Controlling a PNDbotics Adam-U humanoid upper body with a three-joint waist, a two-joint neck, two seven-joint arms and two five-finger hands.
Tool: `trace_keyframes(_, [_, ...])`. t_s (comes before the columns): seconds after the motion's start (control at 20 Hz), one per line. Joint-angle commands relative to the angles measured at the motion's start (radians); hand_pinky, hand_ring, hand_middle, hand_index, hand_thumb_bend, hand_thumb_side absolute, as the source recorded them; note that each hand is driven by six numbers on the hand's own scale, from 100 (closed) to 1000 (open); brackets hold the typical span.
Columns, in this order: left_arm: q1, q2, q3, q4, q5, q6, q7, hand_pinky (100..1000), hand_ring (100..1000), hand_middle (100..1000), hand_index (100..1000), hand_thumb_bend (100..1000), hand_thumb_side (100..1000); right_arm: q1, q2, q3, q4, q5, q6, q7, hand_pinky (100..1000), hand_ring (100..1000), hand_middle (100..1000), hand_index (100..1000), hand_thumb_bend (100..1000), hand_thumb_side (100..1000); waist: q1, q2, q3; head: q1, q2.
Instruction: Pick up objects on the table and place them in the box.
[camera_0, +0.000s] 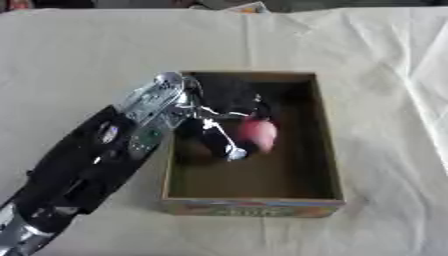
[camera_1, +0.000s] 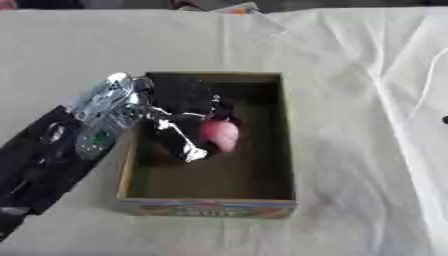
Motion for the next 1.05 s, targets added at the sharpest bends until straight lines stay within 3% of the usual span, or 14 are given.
trace_keyframes(0.05, [-0.022,-0.002,0.026,-0.021,-0.064,-0.209,-0.173,548,776,797,961,538,900,-0.004,-0.011,-0.007,-0.02,-0.004,0.003,-0.001,567,720,574,823,100,1000,-0.003,-0.024,-0.002,0.0,-0.002])
trace_keyframes(0.3, [-0.018,-0.011,0.047,-0.014,-0.104,-0.229,-0.157,563,786,814,981,543,948,-0.005,-0.012,-0.007,-0.02,-0.008,0.009,-0.004,567,720,574,824,100,1000,-0.001,-0.028,-0.002,0.0,-0.004])
trace_keyframes(0.4, [-0.018,-0.016,0.06,-0.02,-0.101,-0.226,-0.149,564,787,814,980,498,926,-0.006,-0.012,-0.007,-0.02,-0.01,0.011,-0.005,567,721,574,824,100,1000,-0.001,-0.029,-0.002,0.0,-0.004])
trace_keyframes(0.5, [-0.015,-0.021,0.079,-0.036,-0.087,-0.209,-0.13,556,775,800,965,384,873,-0.005,-0.013,-0.008,-0.02,-0.011,0.012,-0.006,568,721,575,824,100,1000,-0.001,-0.03,-0.001,-0.002,-0.005])
trace_keyframes(0.6, [-0.008,-0.028,0.111,-0.075,-0.043,-0.169,-0.088,538,749,770,936,170,750,-0.005,-0.013,-0.009,-0.02,-0.012,0.011,-0.008,568,721,575,823,100,1000,-0.002,-0.031,0.001,-0.004,-0.005])
trace_keyframes(0.65, [-0.002,-0.032,0.132,-0.103,-0.012,-0.137,-0.058,530,728,744,923,100,715,-0.004,-0.013,-0.009,-0.02,-0.013,0.011,-0.008,568,721,575,823,100,1000,-0.003,-0.031,0.003,-0.006,-0.004])
trace_keyframes(1.05, [0.131,-0.041,0.397,-0.418,0.455,0.341,0.398,534,620,628,877,100,803,-0.011,-0.064,-0.011,-0.02,-0.047,-0.047,-0.021,570,721,579,815,100,1000,-0.007,-0.03,0.018,-0.029,0.001])
